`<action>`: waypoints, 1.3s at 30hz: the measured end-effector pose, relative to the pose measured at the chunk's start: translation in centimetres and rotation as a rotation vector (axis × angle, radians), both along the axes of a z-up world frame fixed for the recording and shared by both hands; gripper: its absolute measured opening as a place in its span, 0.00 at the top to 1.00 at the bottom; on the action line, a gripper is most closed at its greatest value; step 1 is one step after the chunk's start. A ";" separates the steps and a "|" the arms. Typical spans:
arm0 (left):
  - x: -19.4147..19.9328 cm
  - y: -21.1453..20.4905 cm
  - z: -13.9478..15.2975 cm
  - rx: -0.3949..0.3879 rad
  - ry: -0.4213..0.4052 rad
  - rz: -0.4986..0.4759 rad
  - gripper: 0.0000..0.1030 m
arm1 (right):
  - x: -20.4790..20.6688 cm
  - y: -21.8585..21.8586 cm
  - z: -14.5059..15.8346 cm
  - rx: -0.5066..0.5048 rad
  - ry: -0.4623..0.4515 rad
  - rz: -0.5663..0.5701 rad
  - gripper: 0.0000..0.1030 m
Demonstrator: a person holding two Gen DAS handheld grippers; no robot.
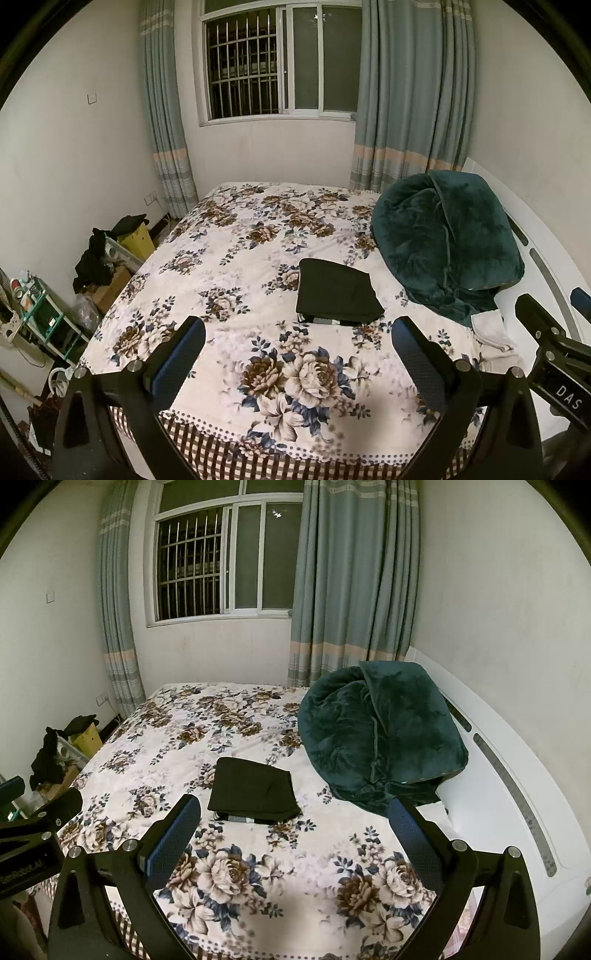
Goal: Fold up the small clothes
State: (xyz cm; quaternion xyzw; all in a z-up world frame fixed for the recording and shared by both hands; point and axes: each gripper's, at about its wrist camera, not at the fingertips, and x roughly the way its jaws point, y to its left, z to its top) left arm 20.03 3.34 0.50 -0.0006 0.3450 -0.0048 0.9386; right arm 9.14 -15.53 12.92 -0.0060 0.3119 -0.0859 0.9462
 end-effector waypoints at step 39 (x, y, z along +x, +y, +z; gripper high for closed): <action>-1.2 0.9 2.0 0.010 -0.026 0.025 0.00 | 0.3 0.4 0.5 0.006 -0.021 0.021 0.00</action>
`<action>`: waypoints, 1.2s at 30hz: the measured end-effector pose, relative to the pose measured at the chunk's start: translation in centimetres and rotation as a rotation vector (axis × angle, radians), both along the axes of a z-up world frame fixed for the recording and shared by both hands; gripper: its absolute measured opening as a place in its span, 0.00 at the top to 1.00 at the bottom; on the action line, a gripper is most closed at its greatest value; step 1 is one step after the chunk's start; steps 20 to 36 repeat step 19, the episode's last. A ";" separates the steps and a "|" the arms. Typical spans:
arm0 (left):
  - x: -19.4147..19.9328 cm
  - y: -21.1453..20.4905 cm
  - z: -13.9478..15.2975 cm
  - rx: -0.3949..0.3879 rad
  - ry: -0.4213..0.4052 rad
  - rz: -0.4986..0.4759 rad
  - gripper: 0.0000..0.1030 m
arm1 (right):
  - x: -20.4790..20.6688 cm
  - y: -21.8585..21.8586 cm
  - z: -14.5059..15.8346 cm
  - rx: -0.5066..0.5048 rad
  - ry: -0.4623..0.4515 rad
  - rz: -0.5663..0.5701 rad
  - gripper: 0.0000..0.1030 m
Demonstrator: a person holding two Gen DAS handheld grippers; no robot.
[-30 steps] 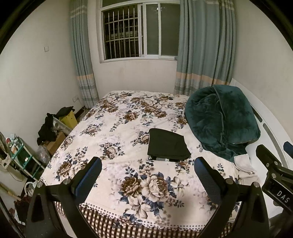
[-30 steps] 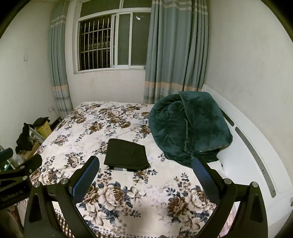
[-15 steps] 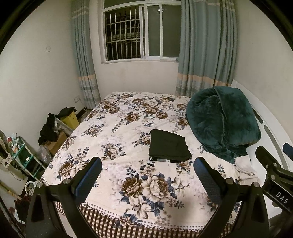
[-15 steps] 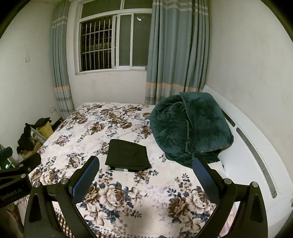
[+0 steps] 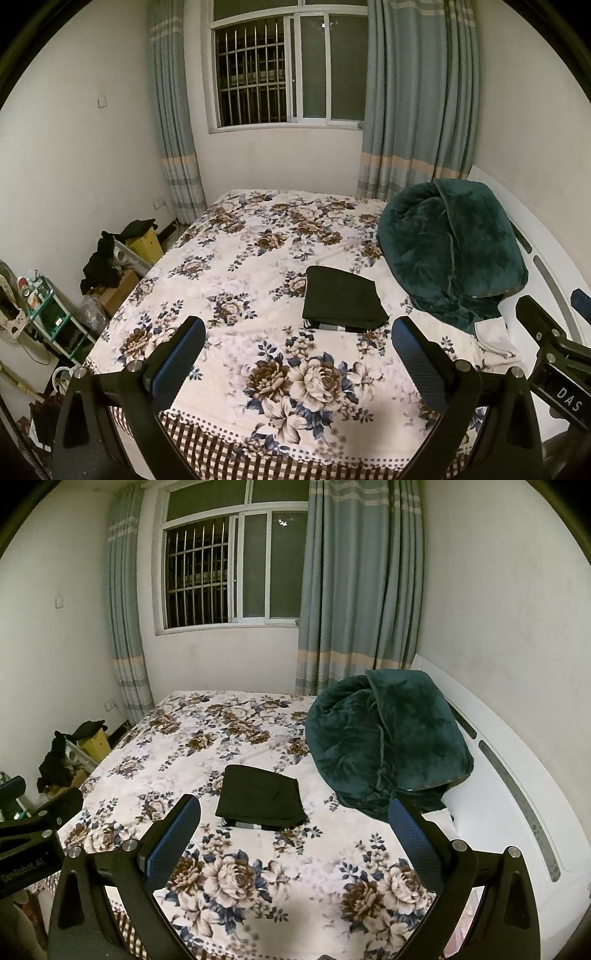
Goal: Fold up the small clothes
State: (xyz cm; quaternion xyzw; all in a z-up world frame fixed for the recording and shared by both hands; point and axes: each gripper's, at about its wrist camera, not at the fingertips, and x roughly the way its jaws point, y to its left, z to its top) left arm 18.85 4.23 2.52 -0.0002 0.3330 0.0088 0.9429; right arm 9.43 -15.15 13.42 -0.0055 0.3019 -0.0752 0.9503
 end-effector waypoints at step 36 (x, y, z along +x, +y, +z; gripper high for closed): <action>-0.2 -0.3 0.0 0.010 -0.014 0.012 0.00 | -0.7 0.8 -0.5 -0.002 -0.004 -0.010 0.00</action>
